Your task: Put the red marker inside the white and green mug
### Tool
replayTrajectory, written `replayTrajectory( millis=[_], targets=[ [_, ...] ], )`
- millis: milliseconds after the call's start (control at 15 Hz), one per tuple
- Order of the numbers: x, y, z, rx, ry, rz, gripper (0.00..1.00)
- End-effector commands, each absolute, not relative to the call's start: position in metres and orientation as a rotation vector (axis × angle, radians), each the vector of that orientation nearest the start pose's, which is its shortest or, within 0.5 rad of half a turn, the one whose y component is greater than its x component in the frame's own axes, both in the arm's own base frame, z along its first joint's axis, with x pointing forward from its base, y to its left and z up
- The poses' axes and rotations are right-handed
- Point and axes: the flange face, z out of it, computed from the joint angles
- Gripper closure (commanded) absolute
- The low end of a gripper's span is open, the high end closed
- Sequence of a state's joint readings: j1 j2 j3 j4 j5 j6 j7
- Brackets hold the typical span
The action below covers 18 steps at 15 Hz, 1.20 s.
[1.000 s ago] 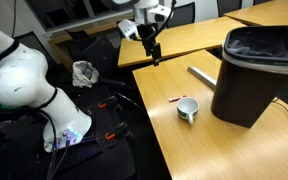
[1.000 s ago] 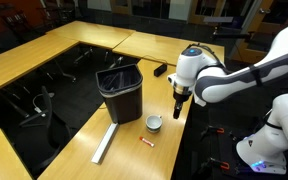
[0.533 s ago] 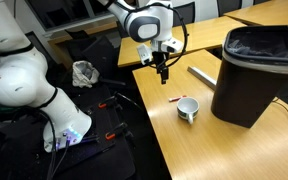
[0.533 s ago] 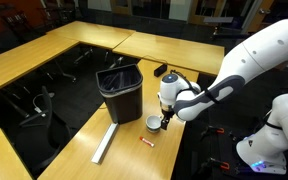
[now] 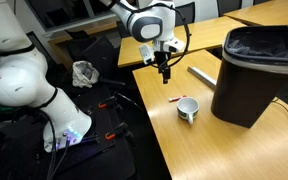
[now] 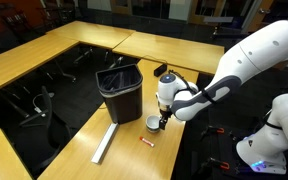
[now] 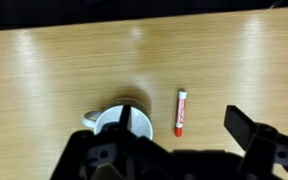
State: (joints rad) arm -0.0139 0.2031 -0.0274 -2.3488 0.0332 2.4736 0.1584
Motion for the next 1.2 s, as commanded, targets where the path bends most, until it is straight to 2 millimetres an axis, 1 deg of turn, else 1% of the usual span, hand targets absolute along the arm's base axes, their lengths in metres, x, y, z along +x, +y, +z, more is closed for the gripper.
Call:
replayTrajectory(
  millis=[0,133,200,267,467,600,733,867,1000,1067,1133],
  targets=[
    [0.52,-0.013,0.209,-3.093,0.338,0.121,0.0],
    [0.53,-0.003,0.18,-3.076,0.32,0.133,0.0],
    [0.537,0.003,0.162,-3.096,0.332,0.107,0.0],
    [0.544,0.007,0.146,-3.086,0.317,0.125,0.0],
    [0.569,0.017,0.097,-3.104,0.289,0.106,0.0],
    [0.586,0.021,0.071,-3.11,0.281,0.104,0.0],
    [0.602,0.022,0.051,-3.106,0.279,0.102,0.0],
    [0.615,0.02,0.036,-3.109,0.276,0.105,0.0],
    [0.625,0.016,0.024,-3.099,0.266,0.115,0.01],
    [0.628,0.016,0.017,-3.094,0.255,0.127,0.04],
    [0.631,0.016,0.012,-3.097,0.246,0.132,0.05]
  ],
)
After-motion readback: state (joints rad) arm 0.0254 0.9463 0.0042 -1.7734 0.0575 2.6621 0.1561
